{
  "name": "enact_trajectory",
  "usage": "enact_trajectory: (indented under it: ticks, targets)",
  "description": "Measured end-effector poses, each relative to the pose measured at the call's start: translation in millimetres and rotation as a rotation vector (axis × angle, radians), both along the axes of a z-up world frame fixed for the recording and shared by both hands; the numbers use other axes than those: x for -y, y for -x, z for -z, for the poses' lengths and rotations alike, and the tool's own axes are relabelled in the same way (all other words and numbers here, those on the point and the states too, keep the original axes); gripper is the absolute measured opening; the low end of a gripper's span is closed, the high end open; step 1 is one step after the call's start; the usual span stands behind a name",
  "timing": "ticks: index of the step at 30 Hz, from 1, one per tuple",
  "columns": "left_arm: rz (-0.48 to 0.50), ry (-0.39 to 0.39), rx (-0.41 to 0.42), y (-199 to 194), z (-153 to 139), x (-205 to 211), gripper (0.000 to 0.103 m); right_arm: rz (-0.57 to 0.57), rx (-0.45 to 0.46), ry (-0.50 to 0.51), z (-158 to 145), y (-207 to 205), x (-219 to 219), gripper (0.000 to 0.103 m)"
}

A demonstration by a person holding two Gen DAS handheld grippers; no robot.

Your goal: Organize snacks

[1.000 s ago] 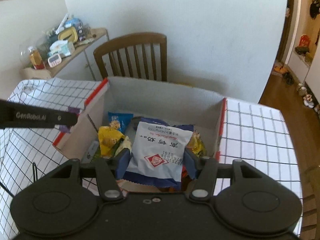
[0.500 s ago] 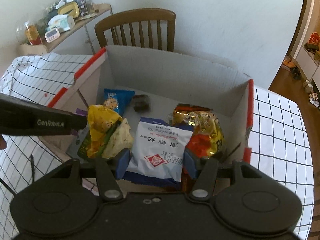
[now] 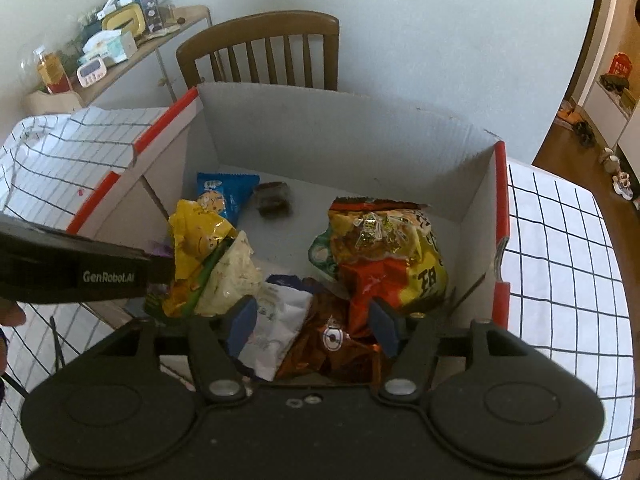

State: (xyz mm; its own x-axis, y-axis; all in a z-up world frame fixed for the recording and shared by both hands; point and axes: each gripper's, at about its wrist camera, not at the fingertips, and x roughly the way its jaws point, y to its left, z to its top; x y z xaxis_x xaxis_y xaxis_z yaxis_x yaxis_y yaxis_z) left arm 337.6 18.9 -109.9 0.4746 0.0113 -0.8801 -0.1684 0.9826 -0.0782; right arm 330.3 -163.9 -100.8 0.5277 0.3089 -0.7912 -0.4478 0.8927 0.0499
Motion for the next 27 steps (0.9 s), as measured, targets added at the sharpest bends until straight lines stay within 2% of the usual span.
enact_trajectory:
  ticks: [3, 4, 7, 8, 12, 14, 19, 27]
  targets:
    - [0.0, 0.004, 0.017, 4.9, -5.2, -1.3, 0.029, 0.009, 0.0, -0.019, -5.0, 3.0, 2.5, 0.068]
    - [0.004, 0.001, 0.022, 7.1, -7.2, -1.2, 0.031, 0.008, 0.004, -0.025, -7.1, 4.7, 3.1, 0.074]
    - [0.004, -0.011, 0.046, 14.4, -14.3, -1.2, 0.055, 0.007, 0.016, -0.034, -14.5, 11.1, 3.6, 0.083]
    - [0.003, -0.011, 0.062, 17.6, -17.7, -1.5, 0.058, 0.006, 0.022, -0.036, -17.0, 13.2, 3.9, 0.083]
    - [0.013, -0.006, 0.094, 29.1, -29.6, -2.2, 0.06, 0.011, 0.039, -0.054, -27.5, 22.5, 7.6, 0.088]
    - [0.015, -0.014, 0.111, 34.8, -34.7, -2.0, 0.066, 0.018, 0.047, -0.064, -32.9, 27.3, 10.4, 0.092]
    - [0.028, -0.009, 0.155, 52.8, -47.7, -2.0, 0.068, 0.028, 0.072, -0.091, -46.9, 41.6, 20.8, 0.101]
    - [0.044, -0.017, 0.246, 88.0, -72.1, 1.2, 0.084, 0.028, 0.111, -0.169, -67.7, 69.4, 40.2, 0.103]
